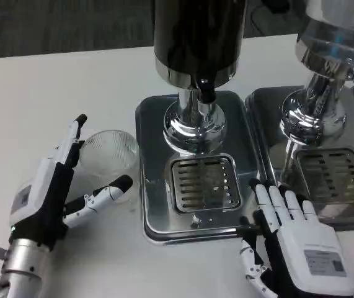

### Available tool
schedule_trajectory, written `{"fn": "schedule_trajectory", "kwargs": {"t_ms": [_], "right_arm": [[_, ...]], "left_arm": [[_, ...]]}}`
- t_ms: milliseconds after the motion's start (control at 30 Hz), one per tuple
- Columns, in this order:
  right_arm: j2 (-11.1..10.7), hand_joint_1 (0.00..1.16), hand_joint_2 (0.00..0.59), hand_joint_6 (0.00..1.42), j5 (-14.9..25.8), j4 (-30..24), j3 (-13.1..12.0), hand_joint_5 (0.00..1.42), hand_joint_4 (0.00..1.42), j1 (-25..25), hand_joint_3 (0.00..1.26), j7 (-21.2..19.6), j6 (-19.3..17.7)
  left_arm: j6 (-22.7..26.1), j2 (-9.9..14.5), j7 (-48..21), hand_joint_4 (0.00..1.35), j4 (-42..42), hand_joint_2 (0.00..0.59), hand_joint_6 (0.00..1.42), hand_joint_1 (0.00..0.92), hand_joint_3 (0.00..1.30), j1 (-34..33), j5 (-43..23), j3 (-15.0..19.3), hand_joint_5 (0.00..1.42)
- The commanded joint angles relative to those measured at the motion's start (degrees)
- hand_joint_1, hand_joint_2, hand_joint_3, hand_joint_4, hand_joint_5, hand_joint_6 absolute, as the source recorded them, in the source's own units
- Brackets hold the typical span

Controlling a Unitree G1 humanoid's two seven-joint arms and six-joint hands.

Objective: Grasp the cup under the faucet to collect the drink, then remove the cup.

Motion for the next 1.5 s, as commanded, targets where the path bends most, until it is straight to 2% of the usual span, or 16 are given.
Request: {"fn": "schedule_trajectory", "kwargs": {"t_ms": [33, 167, 267, 567, 1100, 1500], "right_arm": [[0.5, 0.0, 0.543, 0.0, -0.1, 0.2, 0.2, 0.0, 0.0, 0.1, 0.0, -1.3, 0.6], [0.4, 0.0, 0.543, 0.0, -0.2, 0.0, 0.2, 0.0, 0.0, 0.2, 0.0, -1.2, 0.6], [0.4, 0.0, 0.542, 0.0, 0.1, 0.1, 0.0, 0.0, 0.0, 0.2, 0.0, -1.2, 0.5], [0.4, 0.0, 0.538, 0.0, 0.5, 0.6, -0.3, 0.0, 0.0, -0.7, 0.01, -1.1, 0.3], [1.0, 0.0, 0.53, 0.0, 1.0, 1.3, -0.1, 0.0, 0.0, -0.9, 0.01, -1.3, 0.5], [1.5, 0.0, 0.518, 0.0, 1.4, 1.3, -0.2, 0.0, 0.0, -0.8, 0.03, -1.3, 0.9]], "left_arm": [[-1.8, -1.0, -1.6, 0.0, 3.0, 0.053, 0.12, 0.208, 0.0, -0.8, -2.4, 0.2, 0.2], [-3.8, -1.3, -1.0, 0.01, 4.2, 0.067, 0.21, 0.26, 0.01, -0.8, -3.2, 0.2, 0.29], [-5.0, -1.3, -0.1, 0.02, 3.9, 0.073, 0.23, 0.276, 0.03, -0.2, -3.5, 0.5, 0.31], [-3.9, -2.3, -4.8, 0.04, 8.5, 0.082, 0.24, 0.298, 0.04, -2.3, -7.0, 1.5, 0.34], [-3.3, -1.6, -8.1, 0.07, 9.9, 0.085, 0.26, 0.307, 0.05, -4.2, -5.6, -0.1, 0.36], [-1.6, -0.8, -6.1, 0.13, 9.6, 0.096, 0.31, 0.445, 0.12, -5.7, -3.9, -2.4, 0.39]]}}
